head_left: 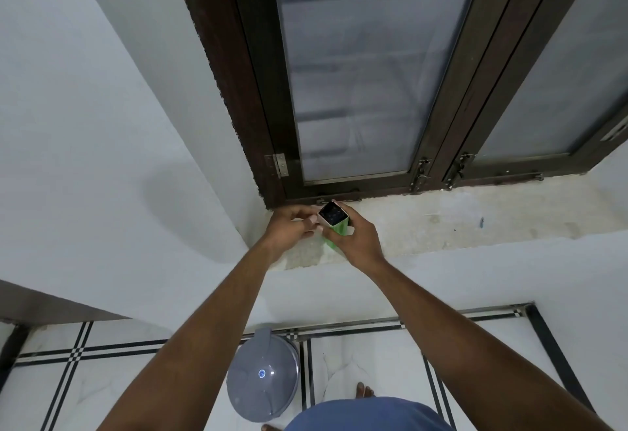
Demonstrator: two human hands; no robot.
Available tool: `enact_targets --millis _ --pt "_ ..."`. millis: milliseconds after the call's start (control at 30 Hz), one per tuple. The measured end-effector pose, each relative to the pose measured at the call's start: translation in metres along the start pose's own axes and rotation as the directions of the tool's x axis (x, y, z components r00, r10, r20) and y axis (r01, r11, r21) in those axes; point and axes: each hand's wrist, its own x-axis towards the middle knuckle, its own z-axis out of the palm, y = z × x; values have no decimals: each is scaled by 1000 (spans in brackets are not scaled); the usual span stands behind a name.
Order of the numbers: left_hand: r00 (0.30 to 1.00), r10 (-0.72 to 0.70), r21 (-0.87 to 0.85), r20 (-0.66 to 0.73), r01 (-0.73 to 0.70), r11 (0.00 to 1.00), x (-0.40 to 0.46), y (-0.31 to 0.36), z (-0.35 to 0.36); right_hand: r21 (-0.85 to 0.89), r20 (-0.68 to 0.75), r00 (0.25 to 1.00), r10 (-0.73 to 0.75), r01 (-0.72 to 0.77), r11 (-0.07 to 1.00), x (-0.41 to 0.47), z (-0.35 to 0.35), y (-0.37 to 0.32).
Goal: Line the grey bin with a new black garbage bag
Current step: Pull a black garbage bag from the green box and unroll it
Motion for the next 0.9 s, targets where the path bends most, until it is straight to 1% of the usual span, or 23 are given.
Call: enact_targets --millis 33,67,133,167,200,233,300,333,500,633,800,833,900 --pt "1000 18 87 -13 -17 996 -1 3 -3 -17 -5 1000 -3 3 1000 1 2 0" --pt "997 68 197 -43 -58 979 -3 6 -4 -29 -11 1000 -7 7 1000 1 5 -1" --pt "964 252 377 -89 -202 904 -8 12 -3 -32 -22 999 -28 27 999 3 8 -2" --pt "935 349 430 -65 -290 855 -10 14 -2 -31 -24 999 -40 40 999 3 10 -3" --pt "907 420 476 -6 -367 799 -11 16 0 -29 -23 998 -53 52 998 4 11 -3" --pt "889 454 527 66 -417 740 -13 19 1 -26 -18 998 -63 62 998 4 12 -2" --pt "886 437 628 155 -430 649 -10 25 0 -31 -2 997 -80 80 996 4 14 -3" --pt "893 418 653 166 -417 632 -9 28 -2 -34 6 996 -85 85 996 4 14 -4" --pt "907 379 683 184 -395 615 -5 44 -6 -28 31 997 -75 76 997 8 13 -3" --pt "930 296 741 217 -355 570 -1 59 -4 -42 67 995 -69 72 997 11 9 0" --pt "938 212 816 273 -343 466 3 79 -3 -74 108 991 -85 93 993 14 8 1" --pt "939 192 832 286 -343 436 3 82 -2 -68 114 989 -93 101 993 15 8 3" --pt "938 149 878 312 -345 333 3 88 1 -48 130 986 -101 108 993 16 8 5"
